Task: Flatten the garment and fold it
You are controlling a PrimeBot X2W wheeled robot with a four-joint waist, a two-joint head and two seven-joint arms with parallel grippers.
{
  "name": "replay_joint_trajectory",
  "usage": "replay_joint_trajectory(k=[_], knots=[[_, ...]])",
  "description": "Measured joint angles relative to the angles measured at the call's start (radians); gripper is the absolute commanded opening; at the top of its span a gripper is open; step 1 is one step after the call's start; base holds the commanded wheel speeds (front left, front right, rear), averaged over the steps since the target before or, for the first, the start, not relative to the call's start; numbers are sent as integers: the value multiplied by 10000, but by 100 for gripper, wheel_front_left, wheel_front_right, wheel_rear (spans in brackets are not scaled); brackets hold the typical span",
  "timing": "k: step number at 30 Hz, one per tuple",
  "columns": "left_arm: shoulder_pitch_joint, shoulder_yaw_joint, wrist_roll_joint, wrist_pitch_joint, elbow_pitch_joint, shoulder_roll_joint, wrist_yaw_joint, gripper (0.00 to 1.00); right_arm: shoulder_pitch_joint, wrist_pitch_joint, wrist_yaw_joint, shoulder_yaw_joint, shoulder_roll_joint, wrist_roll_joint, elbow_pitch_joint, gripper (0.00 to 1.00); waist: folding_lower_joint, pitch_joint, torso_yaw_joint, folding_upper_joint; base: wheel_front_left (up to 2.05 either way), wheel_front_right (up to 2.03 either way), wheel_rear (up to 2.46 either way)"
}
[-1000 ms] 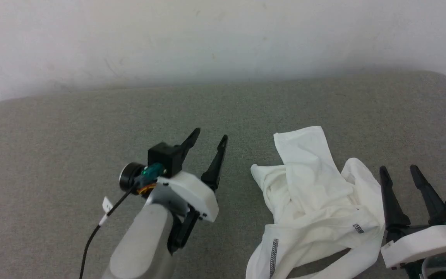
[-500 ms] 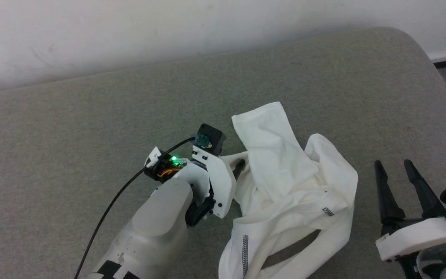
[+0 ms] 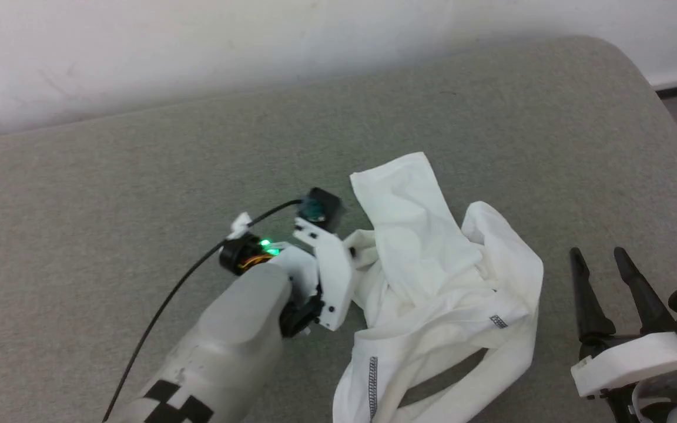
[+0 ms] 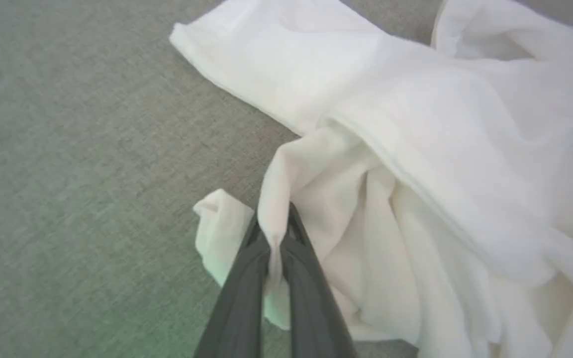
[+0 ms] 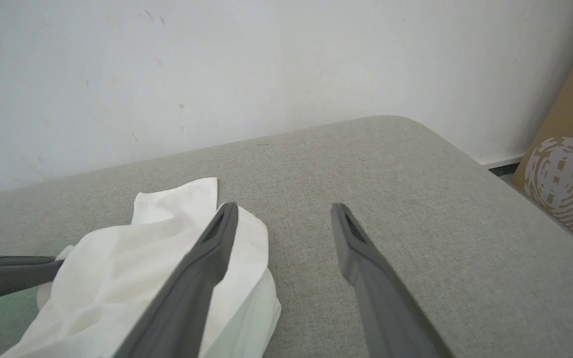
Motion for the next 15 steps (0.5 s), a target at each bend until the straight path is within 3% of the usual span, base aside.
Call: replay_joint_trajectory(k=[4, 6, 11, 15], knots=[[338, 508, -215, -1404, -27, 439, 40, 0, 28, -2, 0, -17, 0, -4, 23, 100, 0, -233, 296, -1, 0, 0, 0], [475, 823, -299, -1956, -201, 876, 276, 0, 47, -2, 0, -46, 6, -8, 8, 100, 0, -380, 454, -1, 0, 0, 0], [1486, 1724, -627, -2897, -1369, 2268, 1237, 0, 354, 21, 0, -190, 2, -10, -21, 100, -1, -726, 940, -1, 0, 0, 0], [3230, 2669, -1139, -3051, -2788, 3492, 2422, 0, 570, 71, 0, -324, 4, 10, -86, 100, -1, -951, 1365, -1, 0, 0, 0]])
